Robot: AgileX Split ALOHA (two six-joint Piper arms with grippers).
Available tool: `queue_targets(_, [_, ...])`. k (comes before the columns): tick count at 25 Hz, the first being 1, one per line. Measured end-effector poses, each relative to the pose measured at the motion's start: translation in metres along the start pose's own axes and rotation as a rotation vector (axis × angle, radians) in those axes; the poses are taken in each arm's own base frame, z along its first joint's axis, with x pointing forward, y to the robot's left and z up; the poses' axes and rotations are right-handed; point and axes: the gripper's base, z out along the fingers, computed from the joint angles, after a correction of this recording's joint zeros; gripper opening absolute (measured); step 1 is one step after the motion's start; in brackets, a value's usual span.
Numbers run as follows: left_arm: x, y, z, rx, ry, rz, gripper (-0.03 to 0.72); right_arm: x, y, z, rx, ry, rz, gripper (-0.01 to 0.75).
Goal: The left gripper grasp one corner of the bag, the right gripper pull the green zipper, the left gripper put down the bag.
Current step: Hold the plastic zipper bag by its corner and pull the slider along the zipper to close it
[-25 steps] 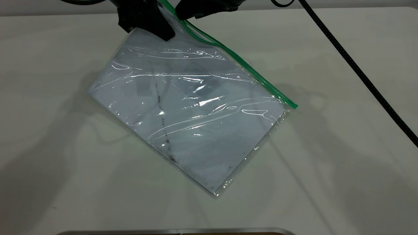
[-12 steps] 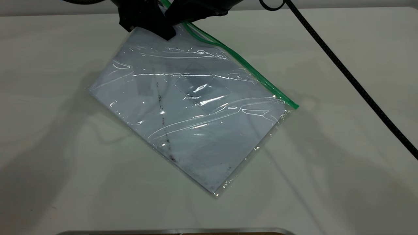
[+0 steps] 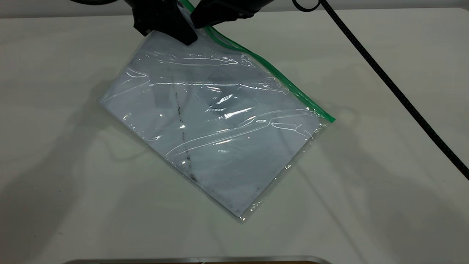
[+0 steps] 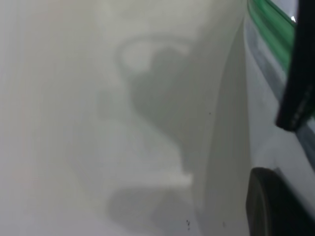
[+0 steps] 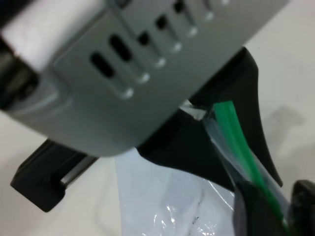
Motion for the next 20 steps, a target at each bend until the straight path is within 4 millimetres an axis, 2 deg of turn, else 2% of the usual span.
queue_targets(2, [0.000, 0.000, 0.000, 0.002, -0.001, -0.001, 0.064, 0.000, 0.000, 0.000, 0.001, 0.000, -0.007, 0.056])
queue_targets(3, [0.000, 0.000, 0.000, 0.002, -0.002, -0.001, 0.064, 0.000, 0.000, 0.000, 0.003, 0.000, -0.010, 0.041])
queue_targets(10, [-0.003, 0.000, -0.004, -0.007, -0.002, 0.021, 0.053, 0.000, -0.002, -0.001, 0.013, -0.003, -0.043, 0.036])
queue_targets(20, [-0.014, 0.002, -0.018, -0.061, -0.031, 0.063, 0.052, -0.001, -0.022, -0.010, -0.006, -0.027, 0.004, 0.036])
